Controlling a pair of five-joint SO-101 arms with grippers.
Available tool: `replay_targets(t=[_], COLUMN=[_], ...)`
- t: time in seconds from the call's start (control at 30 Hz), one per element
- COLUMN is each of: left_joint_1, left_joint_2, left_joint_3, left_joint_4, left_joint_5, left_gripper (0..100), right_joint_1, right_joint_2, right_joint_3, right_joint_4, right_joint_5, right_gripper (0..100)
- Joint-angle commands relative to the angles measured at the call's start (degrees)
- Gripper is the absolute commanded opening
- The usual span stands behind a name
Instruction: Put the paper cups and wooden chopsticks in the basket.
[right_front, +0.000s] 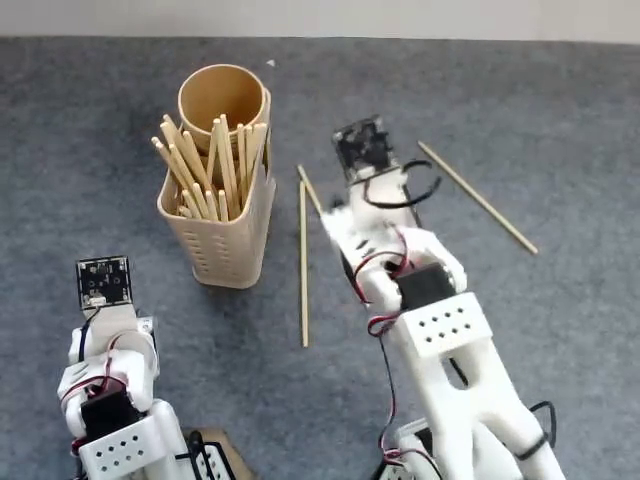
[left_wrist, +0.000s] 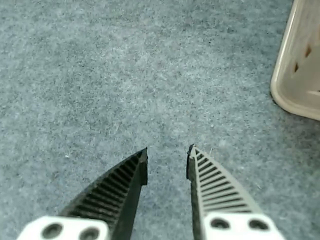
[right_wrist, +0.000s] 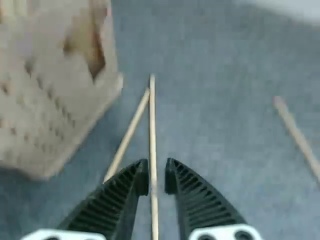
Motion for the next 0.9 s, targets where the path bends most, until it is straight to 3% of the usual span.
replay_targets(t=[0.0, 0.1, 0.2, 0.53, 0.87], left_joint_1=[0.8, 0.8, 0.8, 0.8, 0.8], left_joint_2=[-0.4, -0.4, -0.4, -0.4, -0.4], left_joint_3=[1.0, 1.0, 1.0, 1.0, 1.0], left_joint_4=[0.4, 0.4, 0.4, 0.4, 0.4], left_joint_5=[-0.9, -0.9, -0.9, -0.9, -0.9], left_gripper=[16, 16, 16, 16, 16], right_joint_1=[-2.9, -6.9, -8.8, -10.5, -10.5], right_joint_2=[5.9, 13.1, 19.2, 32.0, 41.1], right_joint_3=[0.9, -0.4, -3.0, -5.4, -8.1], right_joint_4=[2.4, 2.4, 2.0, -7.4, -7.6], right_joint_5=[1.0, 1.1, 0.9, 0.7, 2.9], right_gripper=[17.0, 23.6, 23.9, 24.2, 29.0])
